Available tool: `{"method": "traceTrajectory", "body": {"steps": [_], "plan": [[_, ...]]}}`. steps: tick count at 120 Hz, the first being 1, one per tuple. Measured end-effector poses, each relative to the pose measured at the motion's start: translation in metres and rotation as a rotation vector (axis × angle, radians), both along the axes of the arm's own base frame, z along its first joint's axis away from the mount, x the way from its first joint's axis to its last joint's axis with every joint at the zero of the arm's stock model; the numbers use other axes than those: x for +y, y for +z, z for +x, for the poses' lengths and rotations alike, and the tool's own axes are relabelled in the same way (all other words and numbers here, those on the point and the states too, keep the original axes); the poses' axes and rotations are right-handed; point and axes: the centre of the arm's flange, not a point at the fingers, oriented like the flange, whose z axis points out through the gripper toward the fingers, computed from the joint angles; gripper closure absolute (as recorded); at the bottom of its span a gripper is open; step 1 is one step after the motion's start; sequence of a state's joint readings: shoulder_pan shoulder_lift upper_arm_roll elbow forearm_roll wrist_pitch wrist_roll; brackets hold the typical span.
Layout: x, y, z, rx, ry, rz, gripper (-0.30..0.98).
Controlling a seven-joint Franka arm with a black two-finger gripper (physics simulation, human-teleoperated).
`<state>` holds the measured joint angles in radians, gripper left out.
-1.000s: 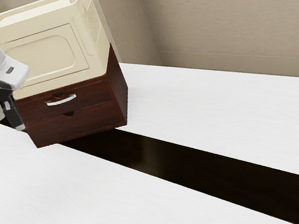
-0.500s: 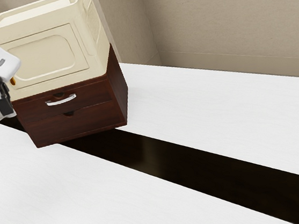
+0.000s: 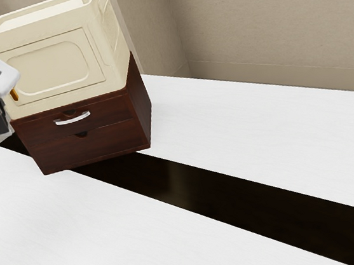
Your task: Pull the drawer handle with one arm to open the drawer
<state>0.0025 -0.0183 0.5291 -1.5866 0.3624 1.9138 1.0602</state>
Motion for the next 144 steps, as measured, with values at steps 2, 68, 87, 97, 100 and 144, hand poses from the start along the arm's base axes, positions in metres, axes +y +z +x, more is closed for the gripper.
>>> {"method": "traceTrajectory", "body": {"steps": [2,68,87,97,100,144], "plan": [[0.000,-0.001,0.001,0.003,-0.003,0.001,0.00],[-0.008,-0.037,0.037,0.022,-0.074,0.021,0.00],[0.009,-0.054,0.038,0.036,-0.053,0.023,0.00],[-0.002,-0.056,0.048,0.033,-0.079,0.027,0.00],[-0.004,-0.057,0.050,0.031,-0.084,0.027,0.00],[-0.003,-0.073,0.063,-0.006,-0.102,0.015,0.00]]}}
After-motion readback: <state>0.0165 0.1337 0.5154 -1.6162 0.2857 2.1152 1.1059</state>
